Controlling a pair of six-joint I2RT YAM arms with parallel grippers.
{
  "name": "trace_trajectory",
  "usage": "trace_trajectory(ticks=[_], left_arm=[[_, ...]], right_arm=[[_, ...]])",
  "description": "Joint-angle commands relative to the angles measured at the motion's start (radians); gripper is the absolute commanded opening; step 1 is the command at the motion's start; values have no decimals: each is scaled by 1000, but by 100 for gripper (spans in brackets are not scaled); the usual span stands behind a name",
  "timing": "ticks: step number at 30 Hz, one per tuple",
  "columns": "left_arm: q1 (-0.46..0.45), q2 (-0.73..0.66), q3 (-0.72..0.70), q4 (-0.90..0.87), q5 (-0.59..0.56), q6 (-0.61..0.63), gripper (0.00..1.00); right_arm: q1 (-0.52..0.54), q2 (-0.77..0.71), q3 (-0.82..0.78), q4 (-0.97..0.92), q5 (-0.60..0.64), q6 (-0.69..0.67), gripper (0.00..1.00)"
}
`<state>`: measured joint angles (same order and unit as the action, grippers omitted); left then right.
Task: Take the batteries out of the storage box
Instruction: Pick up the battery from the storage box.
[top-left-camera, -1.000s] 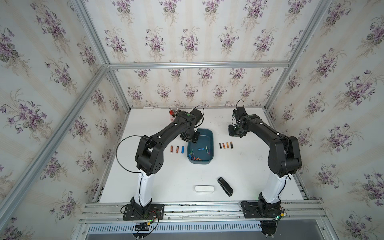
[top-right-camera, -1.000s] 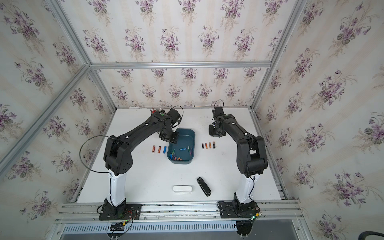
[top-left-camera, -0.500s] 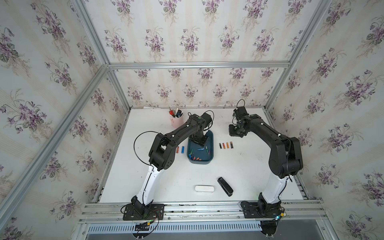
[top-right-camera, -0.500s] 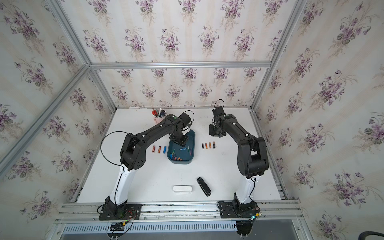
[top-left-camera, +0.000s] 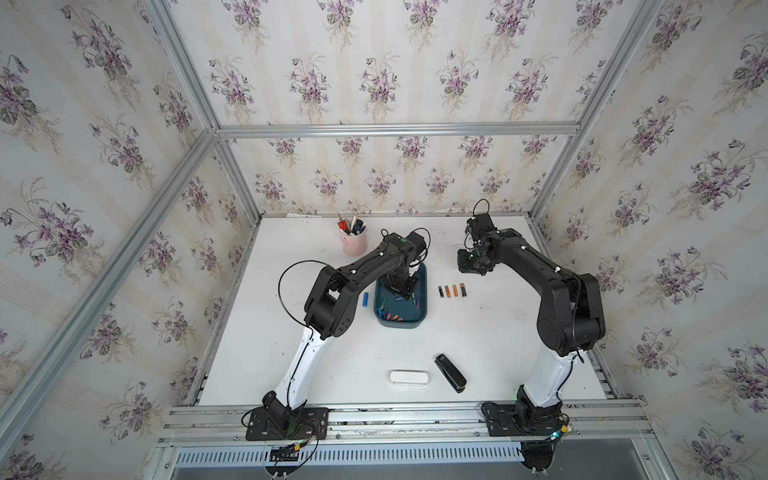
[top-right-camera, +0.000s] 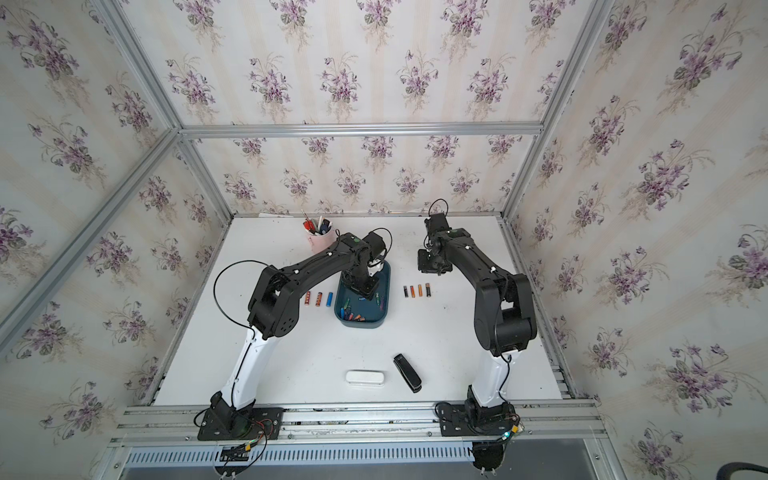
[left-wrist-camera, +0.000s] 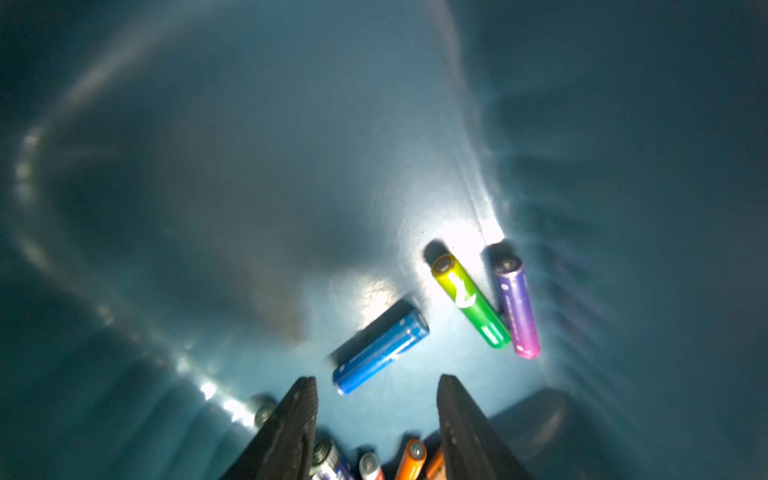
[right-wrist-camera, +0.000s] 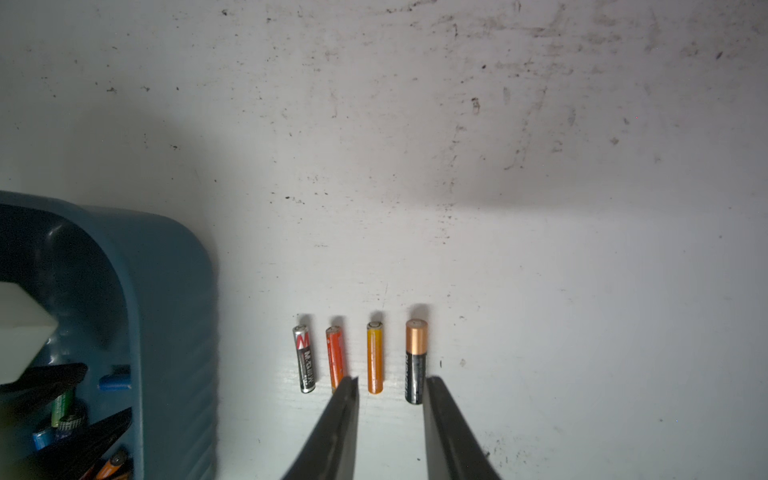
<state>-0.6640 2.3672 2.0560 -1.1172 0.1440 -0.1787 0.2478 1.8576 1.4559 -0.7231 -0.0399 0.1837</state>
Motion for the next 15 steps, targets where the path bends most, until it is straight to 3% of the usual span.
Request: trace_trajectory(ticks=[1,15], left_arm=[[0,9,4,-9,5,7,50],[-1,41,6,-13,-24,-4,31]], right_arm=[[-1,3,-1,-3,0,0,32],[0,2,-3,-1,2,-1,31]])
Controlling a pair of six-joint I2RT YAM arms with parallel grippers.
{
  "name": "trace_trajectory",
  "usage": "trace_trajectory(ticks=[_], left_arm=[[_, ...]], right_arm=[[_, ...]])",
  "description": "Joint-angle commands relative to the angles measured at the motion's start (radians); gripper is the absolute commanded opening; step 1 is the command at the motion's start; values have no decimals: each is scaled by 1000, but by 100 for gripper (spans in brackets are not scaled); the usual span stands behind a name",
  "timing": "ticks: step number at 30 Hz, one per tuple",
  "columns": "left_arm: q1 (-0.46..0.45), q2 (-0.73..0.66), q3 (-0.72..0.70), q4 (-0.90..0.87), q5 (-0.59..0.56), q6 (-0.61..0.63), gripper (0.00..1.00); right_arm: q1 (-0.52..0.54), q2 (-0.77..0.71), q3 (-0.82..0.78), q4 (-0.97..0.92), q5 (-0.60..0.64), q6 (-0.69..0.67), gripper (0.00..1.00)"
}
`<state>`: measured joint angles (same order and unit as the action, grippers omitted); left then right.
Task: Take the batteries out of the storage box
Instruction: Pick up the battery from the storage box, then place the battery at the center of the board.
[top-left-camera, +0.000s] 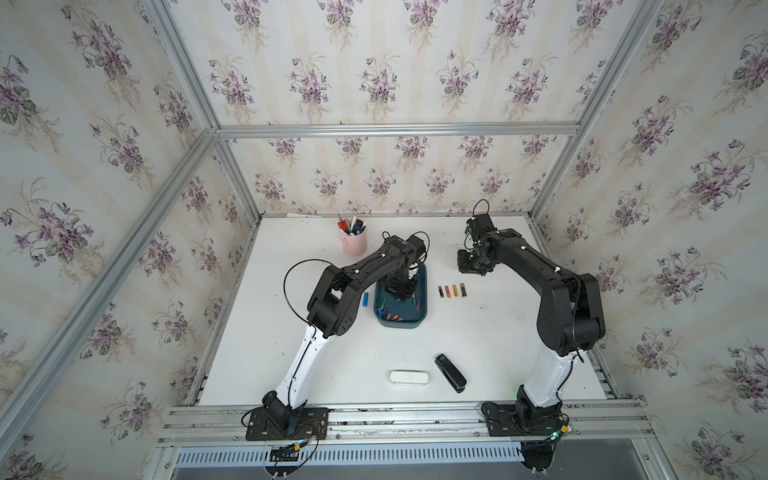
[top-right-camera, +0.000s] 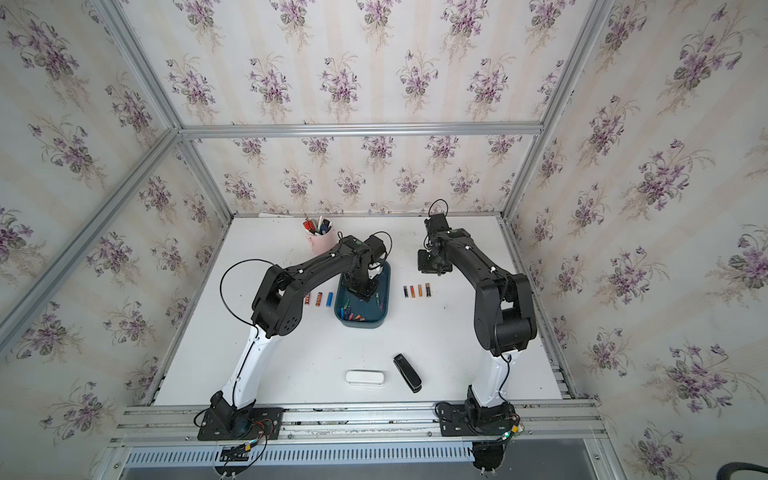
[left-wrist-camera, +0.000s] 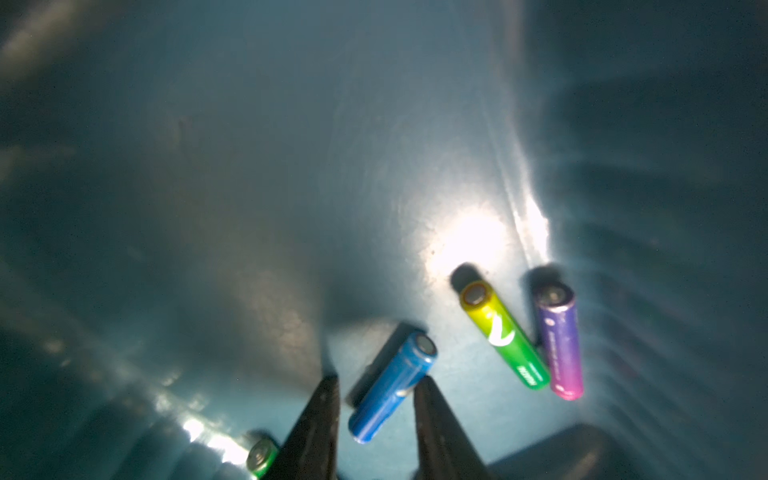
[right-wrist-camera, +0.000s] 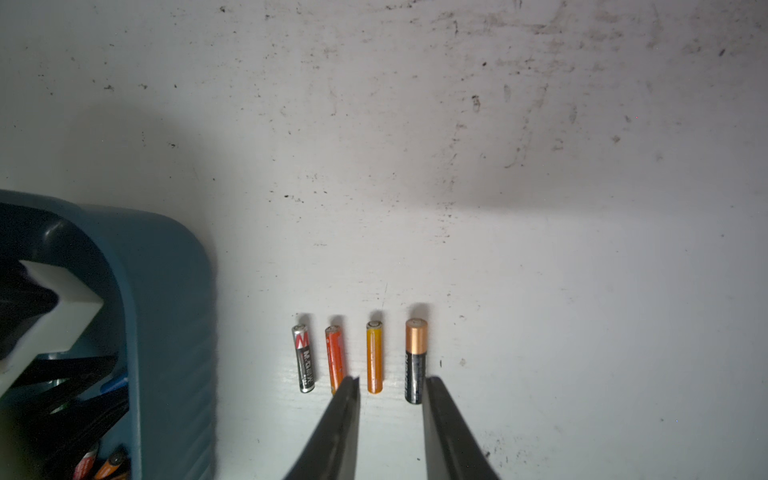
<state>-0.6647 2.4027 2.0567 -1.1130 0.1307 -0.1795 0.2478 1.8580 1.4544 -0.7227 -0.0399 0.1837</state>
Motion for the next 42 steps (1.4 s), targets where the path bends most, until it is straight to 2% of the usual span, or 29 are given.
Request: trace_trajectory(ticks=[1,4,9,17,26,34,42], left_arm=[[1,5,6,-18,-12,-3,29],[0,6,5,-23,-11,-6,22],[1,6,11,-32,-6,-14,17],[8,-22,16,-29,30,-35,15],[46,-115,0,-35,81,-71,16],[126,-253,-95,-35,86,-111,17],[272,-437,-309,-4,61,-97,17]], right_arm=[[0,1,-2,-1,0,0,31],[-1,-1,-2,0,0,0,31],[-1,-5,-8,2,0,2,31],[-1,-11,-14,8,-8,10,31],[15,-16,-9,12,-15,20,31],[30,-11,-2,17,-23,28,31],[50,6,17,12,-25,36,31]])
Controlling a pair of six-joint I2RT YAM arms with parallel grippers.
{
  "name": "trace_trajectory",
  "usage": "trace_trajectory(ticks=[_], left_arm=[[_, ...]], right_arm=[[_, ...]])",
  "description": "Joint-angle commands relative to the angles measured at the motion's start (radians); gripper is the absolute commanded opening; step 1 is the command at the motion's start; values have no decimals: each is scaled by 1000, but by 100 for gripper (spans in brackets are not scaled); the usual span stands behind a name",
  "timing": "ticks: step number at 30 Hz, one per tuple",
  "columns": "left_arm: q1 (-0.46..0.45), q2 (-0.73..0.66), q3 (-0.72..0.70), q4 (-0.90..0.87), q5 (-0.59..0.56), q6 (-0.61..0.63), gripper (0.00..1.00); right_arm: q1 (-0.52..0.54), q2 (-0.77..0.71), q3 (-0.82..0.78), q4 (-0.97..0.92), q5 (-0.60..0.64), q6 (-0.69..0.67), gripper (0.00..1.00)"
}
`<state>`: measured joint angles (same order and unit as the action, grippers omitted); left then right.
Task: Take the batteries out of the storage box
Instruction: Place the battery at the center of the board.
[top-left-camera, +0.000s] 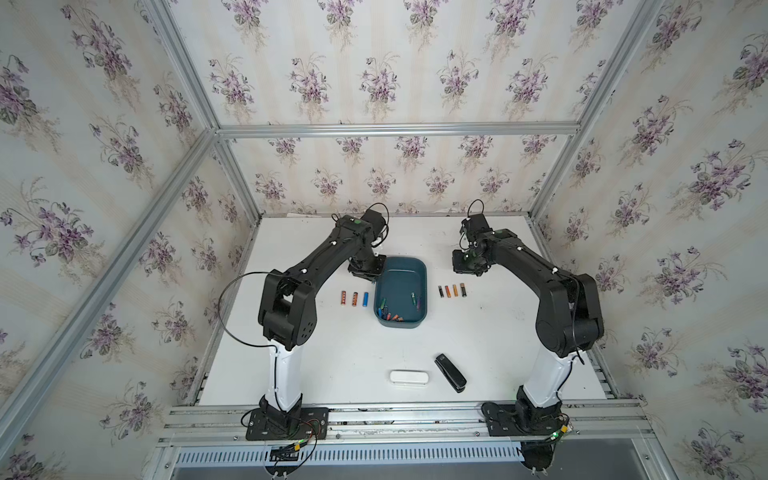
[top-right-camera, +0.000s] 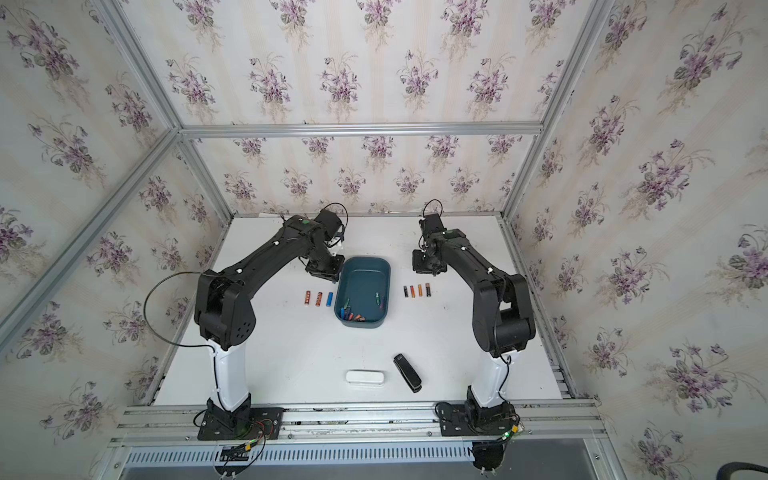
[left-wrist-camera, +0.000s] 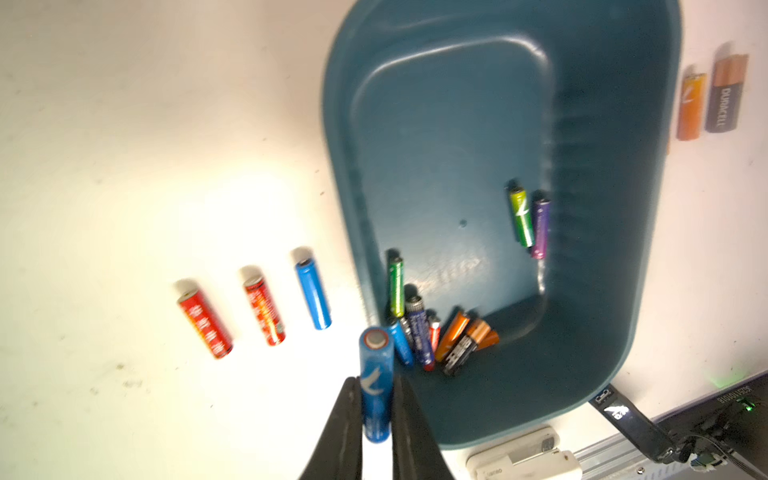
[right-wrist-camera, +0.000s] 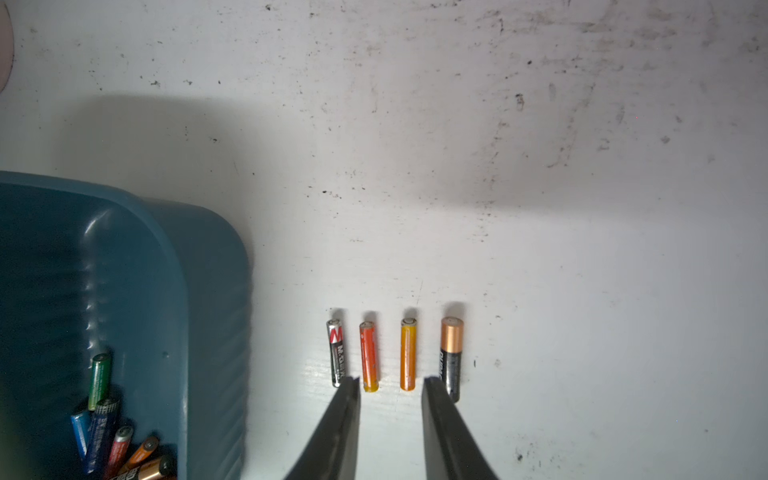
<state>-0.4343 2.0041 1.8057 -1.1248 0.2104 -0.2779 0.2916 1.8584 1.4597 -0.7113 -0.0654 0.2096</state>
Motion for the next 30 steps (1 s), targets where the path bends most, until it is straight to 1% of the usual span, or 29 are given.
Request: trace_trajectory(ticks=[1,6,12,21,30], left_arm=[[63,-54,-92,15,-20,5,18],[162,-108,-257,67,-38,22,18],[235,-93,-357,127,-31,31,18],[269,-39,-376,170,-28,34,18],[271,6,-366,187,-19,37,18]], right_arm=[[7,7,14,0,1,10,31],[11,10,19,-9,7,8,31],[13,16,26,-16,12,7,31],[12,23,38,-30,22,2,31],[12,24,36,-33,25,1,31]])
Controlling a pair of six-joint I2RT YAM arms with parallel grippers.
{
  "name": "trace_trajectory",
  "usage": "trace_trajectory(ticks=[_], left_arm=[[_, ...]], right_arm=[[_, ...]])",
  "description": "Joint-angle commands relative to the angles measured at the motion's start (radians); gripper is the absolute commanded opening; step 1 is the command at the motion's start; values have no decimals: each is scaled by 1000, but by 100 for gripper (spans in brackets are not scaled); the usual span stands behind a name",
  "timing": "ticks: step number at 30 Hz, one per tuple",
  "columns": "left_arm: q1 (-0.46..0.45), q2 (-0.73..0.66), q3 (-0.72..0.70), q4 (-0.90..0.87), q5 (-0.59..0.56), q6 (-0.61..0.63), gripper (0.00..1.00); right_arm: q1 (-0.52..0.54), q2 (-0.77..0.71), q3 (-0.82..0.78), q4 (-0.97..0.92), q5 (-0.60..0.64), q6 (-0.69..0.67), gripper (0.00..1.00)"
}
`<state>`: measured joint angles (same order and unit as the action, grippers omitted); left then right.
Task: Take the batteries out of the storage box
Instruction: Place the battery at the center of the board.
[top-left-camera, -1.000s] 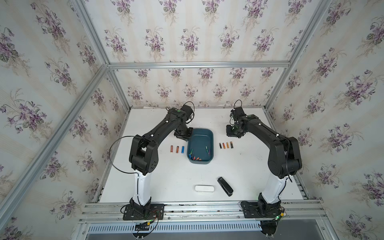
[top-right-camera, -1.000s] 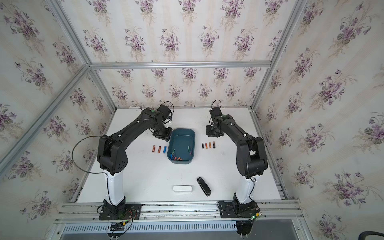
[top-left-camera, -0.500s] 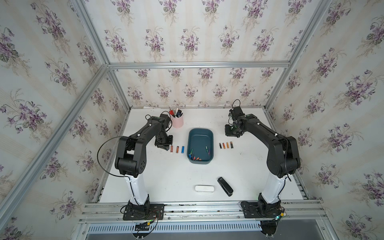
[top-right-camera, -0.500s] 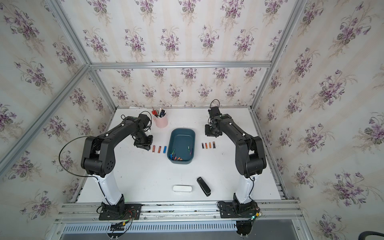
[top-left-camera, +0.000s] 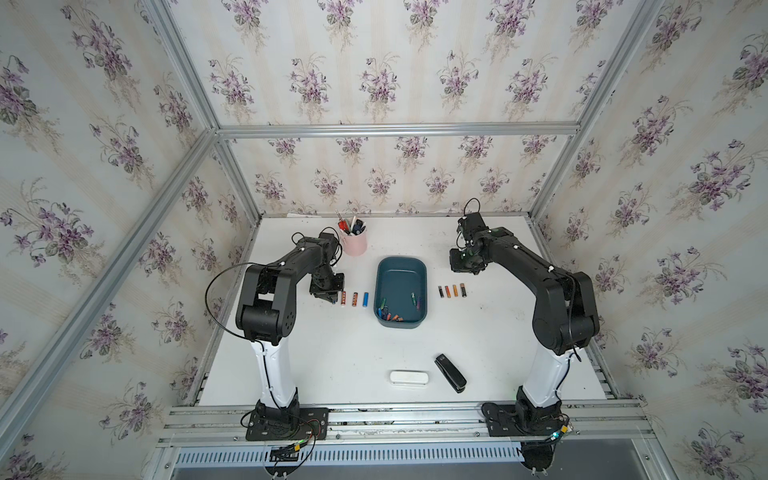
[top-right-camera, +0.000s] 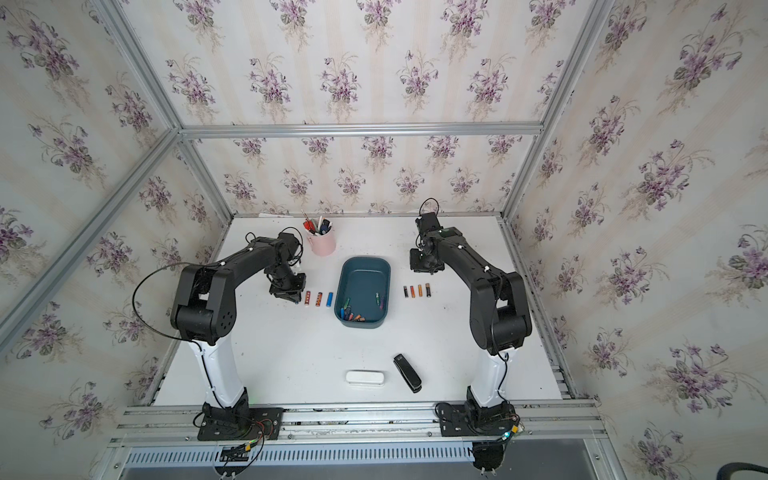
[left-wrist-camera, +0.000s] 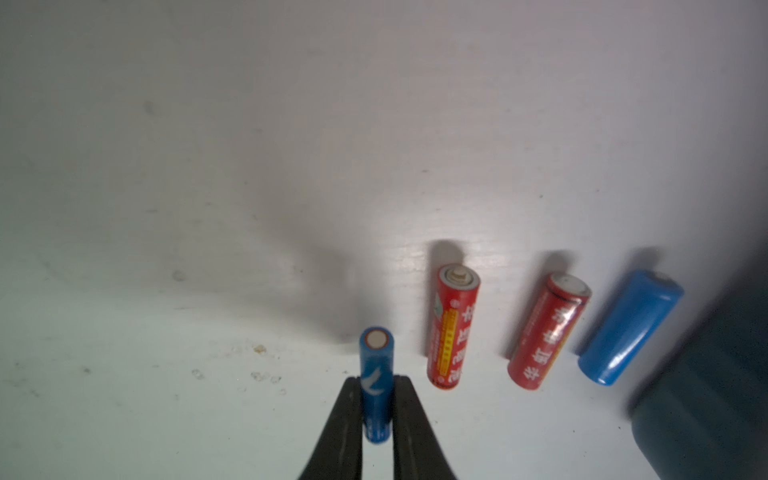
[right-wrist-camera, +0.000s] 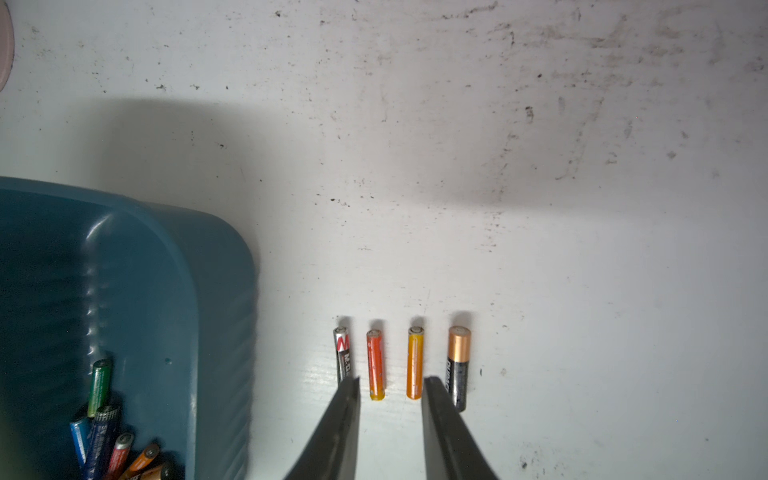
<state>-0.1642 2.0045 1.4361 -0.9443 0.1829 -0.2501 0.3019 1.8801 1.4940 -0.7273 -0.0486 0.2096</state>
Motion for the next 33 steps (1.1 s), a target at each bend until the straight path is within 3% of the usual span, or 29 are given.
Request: trace_trajectory(ticks=[1,13,25,33], left_arm=[[0,9,6,10,12,10,18],[0,42,14,24,10,11,19],[0,17,18,14,10,6,26],[0,-32,54,-20,10,3,28]], right_arm=[[2,3,2,-17,9,1,31],[2,3,2,-20,13,-3,31],[6,-2,12,-27,12,2,31],[95,-2,58,-56,28,32,32]])
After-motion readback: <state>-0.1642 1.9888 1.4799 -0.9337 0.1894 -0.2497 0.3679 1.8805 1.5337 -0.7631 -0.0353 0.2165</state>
